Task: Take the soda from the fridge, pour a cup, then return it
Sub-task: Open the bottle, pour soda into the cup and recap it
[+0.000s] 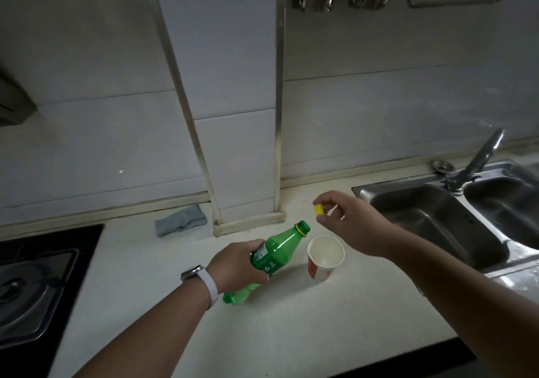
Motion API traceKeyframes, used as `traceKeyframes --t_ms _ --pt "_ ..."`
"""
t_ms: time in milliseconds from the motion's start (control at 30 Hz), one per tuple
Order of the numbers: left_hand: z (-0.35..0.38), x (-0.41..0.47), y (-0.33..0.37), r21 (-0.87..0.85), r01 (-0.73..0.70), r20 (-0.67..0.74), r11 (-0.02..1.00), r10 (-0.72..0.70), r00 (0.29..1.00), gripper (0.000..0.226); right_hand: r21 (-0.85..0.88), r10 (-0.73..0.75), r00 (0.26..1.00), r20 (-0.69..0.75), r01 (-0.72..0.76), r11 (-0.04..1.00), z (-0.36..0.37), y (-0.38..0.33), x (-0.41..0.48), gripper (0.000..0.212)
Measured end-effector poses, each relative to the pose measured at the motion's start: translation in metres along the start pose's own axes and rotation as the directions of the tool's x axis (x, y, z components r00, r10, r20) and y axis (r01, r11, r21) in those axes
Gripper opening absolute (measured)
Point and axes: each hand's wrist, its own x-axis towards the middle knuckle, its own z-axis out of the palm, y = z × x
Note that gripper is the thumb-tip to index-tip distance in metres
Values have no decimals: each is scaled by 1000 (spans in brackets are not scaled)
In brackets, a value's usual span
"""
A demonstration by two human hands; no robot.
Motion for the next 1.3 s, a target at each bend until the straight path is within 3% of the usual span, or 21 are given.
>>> traceKeyframes --t_ms 433,900,1300 --pt "11 25 28 316 -60 13 947 59 998 35 164 107 994 -40 -99 982 -6 54 -16 29" --pt "26 40 28 480 -54 83 876 16 996 42 282 189 980 -58 -166 945 -8 87 -20 26" --pt "25 42 33 633 -41 26 773 31 999 41 345 196 979 -53 -166 924 -4 105 -15 24"
